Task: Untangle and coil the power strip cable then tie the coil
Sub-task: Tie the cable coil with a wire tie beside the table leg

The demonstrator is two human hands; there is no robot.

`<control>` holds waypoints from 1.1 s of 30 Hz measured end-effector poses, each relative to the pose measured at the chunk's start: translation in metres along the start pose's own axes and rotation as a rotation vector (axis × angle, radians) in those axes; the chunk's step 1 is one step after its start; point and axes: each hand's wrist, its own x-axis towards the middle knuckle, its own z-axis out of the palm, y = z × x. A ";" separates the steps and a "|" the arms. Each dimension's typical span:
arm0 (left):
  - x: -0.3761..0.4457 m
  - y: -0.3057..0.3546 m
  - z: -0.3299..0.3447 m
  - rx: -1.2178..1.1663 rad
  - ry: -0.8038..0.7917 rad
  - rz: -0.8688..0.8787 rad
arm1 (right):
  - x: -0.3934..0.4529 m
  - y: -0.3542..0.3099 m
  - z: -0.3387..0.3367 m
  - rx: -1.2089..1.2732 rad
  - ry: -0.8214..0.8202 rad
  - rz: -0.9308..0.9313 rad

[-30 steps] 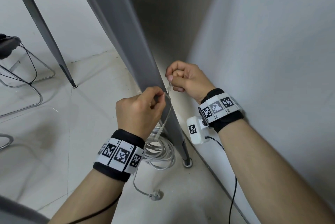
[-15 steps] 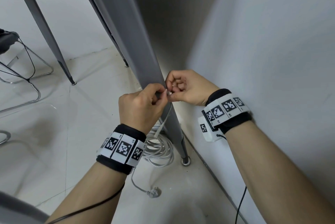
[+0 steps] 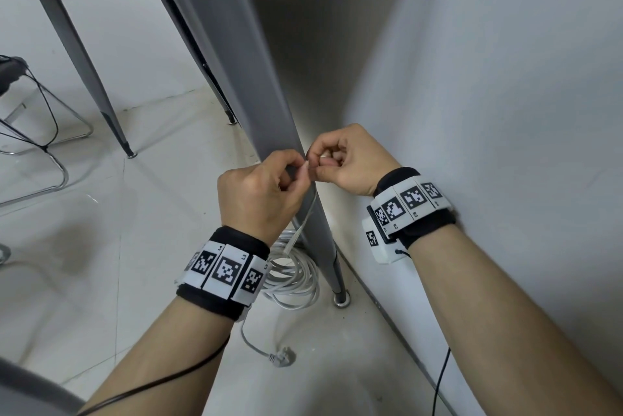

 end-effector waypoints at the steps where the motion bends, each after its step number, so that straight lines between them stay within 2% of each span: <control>1: 0.000 -0.001 0.000 -0.009 -0.002 -0.010 | 0.000 0.000 0.000 0.002 0.001 -0.003; 7: -0.001 -0.002 -0.002 -0.062 -0.030 -0.053 | -0.001 0.000 0.004 0.078 0.037 -0.008; 15: -0.001 -0.009 -0.013 -0.217 -0.021 -0.118 | -0.002 0.008 0.020 0.362 0.232 -0.004; 17: -0.001 -0.023 -0.018 -0.258 -0.015 -0.211 | 0.001 0.011 0.024 0.406 0.270 0.014; 21: -0.012 -0.065 -0.013 -0.264 -0.045 -0.569 | 0.006 0.014 0.028 0.462 0.325 0.051; 23: -0.027 -0.080 -0.004 -0.215 -0.210 -0.762 | 0.006 0.014 0.030 0.498 0.343 0.066; 26: -0.053 -0.092 0.014 -0.172 -0.604 -0.917 | 0.006 0.013 0.030 0.506 0.354 0.069; 29: -0.069 -0.092 0.026 -0.212 -1.055 -0.879 | 0.006 0.011 0.030 0.486 0.343 0.070; 30: -0.072 -0.090 0.029 -0.210 -1.157 -0.848 | 0.006 0.011 0.030 0.485 0.341 0.072; 33: -0.076 -0.086 0.040 -0.252 -1.307 -0.813 | 0.007 0.011 0.029 0.488 0.333 0.079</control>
